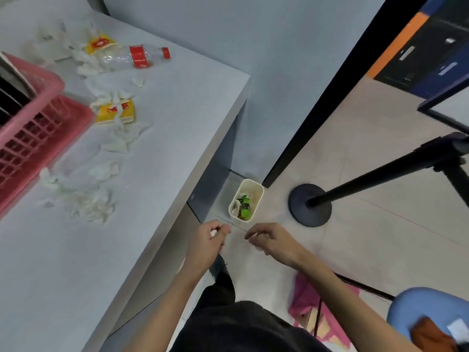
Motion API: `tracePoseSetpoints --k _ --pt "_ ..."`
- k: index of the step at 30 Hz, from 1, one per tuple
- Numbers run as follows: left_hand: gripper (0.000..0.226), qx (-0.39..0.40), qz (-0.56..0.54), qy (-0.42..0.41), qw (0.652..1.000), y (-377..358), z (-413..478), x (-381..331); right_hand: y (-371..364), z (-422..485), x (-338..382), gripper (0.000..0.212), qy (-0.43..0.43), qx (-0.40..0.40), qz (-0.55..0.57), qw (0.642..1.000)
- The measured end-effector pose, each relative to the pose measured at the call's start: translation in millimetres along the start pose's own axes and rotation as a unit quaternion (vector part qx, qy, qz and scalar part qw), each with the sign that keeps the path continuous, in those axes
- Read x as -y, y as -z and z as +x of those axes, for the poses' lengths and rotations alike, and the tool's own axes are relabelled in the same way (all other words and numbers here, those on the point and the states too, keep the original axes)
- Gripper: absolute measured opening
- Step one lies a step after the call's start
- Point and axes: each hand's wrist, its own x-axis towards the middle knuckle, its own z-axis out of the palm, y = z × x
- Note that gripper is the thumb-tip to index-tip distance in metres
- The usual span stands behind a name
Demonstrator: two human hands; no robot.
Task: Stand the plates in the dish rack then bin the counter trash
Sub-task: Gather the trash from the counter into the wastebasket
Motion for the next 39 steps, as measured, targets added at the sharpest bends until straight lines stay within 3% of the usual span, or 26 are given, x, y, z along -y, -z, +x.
tracePoseSetpoints --k 7,11,17,21,28,34,39 --pt "0.021 0.073 0.02 0.04 0.996 -11 82 2 20 46 -9 0.008 -0.062 -0.049 0.021 0.997" --pt "0.019 0.106 0.038 0.044 0.993 -28 108 -3 28 66 -19 0.021 -0.075 -0.056 0.044 0.995" --pt "0.02 0.125 0.049 0.102 0.986 -58 136 29 37 104 -64 0.036 -0.111 -0.077 0.074 0.988" --pt "0.016 0.099 0.034 0.142 0.984 -82 163 56 49 136 -104 0.034 -0.13 -0.076 0.09 0.984" --pt "0.022 0.049 0.022 0.213 0.976 -147 231 138 47 222 -197 0.023 -0.156 -0.065 0.102 0.98" --pt "0.014 0.076 0.04 0.217 0.972 -211 308 224 27 305 -280 0.021 -0.134 -0.067 0.101 0.984" --pt "0.022 0.056 0.101 0.19 0.975 -248 371 298 5 365 -351 0.028 -0.114 -0.076 0.094 0.986"
